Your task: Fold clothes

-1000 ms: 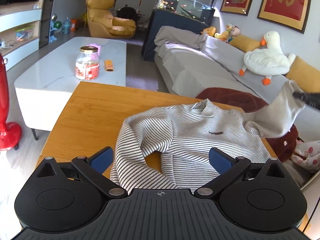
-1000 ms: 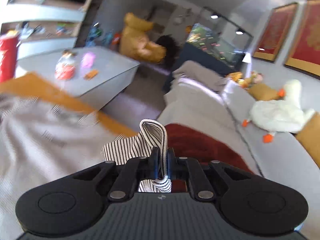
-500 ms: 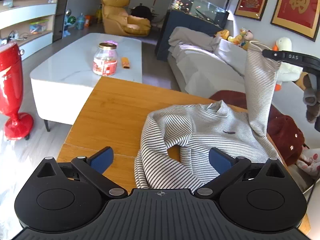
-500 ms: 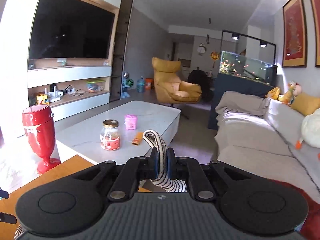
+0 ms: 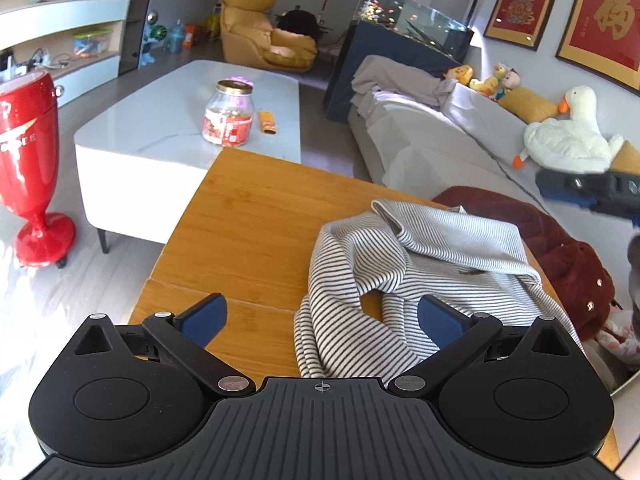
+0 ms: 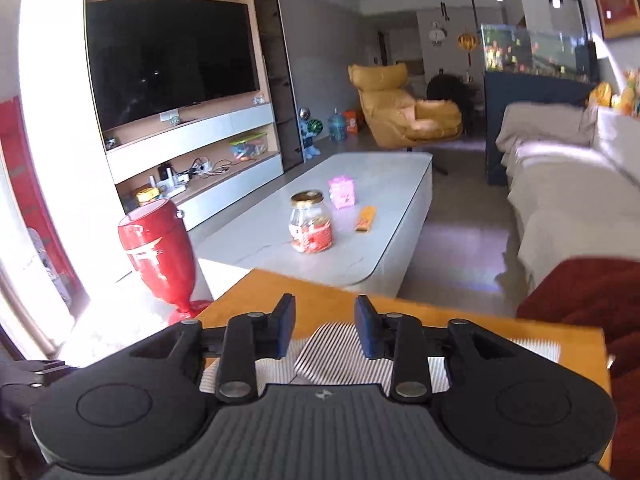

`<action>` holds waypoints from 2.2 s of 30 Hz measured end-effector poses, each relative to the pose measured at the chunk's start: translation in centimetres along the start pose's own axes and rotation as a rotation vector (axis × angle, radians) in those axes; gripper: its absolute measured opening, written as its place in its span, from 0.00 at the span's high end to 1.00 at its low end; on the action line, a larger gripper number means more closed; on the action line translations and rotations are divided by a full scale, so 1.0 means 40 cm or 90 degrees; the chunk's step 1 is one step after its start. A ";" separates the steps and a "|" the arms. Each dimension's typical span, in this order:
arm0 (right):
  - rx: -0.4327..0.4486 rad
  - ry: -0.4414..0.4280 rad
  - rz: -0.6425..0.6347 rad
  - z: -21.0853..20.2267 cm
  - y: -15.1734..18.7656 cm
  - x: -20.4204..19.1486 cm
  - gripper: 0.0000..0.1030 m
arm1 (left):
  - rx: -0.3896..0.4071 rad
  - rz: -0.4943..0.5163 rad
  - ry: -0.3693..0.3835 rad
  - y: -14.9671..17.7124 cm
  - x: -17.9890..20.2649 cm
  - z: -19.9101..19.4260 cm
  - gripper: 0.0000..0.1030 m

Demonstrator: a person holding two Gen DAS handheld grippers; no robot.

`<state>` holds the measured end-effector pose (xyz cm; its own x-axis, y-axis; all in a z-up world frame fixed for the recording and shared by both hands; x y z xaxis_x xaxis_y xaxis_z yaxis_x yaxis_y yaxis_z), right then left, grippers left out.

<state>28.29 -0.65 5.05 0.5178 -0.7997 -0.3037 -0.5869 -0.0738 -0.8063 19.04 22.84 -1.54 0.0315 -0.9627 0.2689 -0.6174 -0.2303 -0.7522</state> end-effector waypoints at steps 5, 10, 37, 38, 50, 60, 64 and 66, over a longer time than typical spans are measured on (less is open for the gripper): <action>-0.178 -0.130 0.198 0.014 0.235 -0.065 0.53 | 0.001 -0.020 -0.003 -0.002 -0.011 0.004 0.00; -0.305 -0.196 0.357 0.059 0.408 -0.119 0.55 | 0.000 -0.030 -0.008 -0.005 -0.013 0.000 0.00; 0.149 0.196 -0.004 -0.051 -0.152 0.354 0.96 | -0.010 0.092 0.132 -0.079 0.295 0.195 0.00; 0.138 0.210 0.014 -0.037 -0.116 0.388 0.96 | -0.012 0.100 0.145 -0.081 0.320 0.216 0.00; 0.025 0.263 0.122 0.129 0.185 0.558 0.94 | -0.024 0.188 0.093 -0.026 0.377 0.435 0.00; 0.160 0.164 0.037 0.023 -0.045 0.406 0.96 | -0.010 0.223 0.045 -0.018 0.341 0.419 0.00; 0.119 0.195 0.048 0.059 -0.005 0.444 0.96 | -0.024 0.167 0.034 -0.025 0.294 0.421 0.00; 0.072 0.228 0.069 0.093 0.055 0.491 0.95 | -0.029 0.155 0.037 -0.029 0.284 0.423 0.00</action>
<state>39.49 -14.29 -4.60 0.1943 -0.9582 -0.2101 -0.5442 0.0729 -0.8358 33.39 9.76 -7.80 -0.1675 -0.9787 0.1186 -0.6363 0.0155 -0.7713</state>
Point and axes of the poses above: each gripper's, at about its wrist camera, not at the fingertips, and z roughly the way its jaws point, x to its right, y to its underside, the point moved 9 cm from there along z, roughly the way its jaws point, and after that the axes turned 2 degrees about z, right-handed, at the moved point
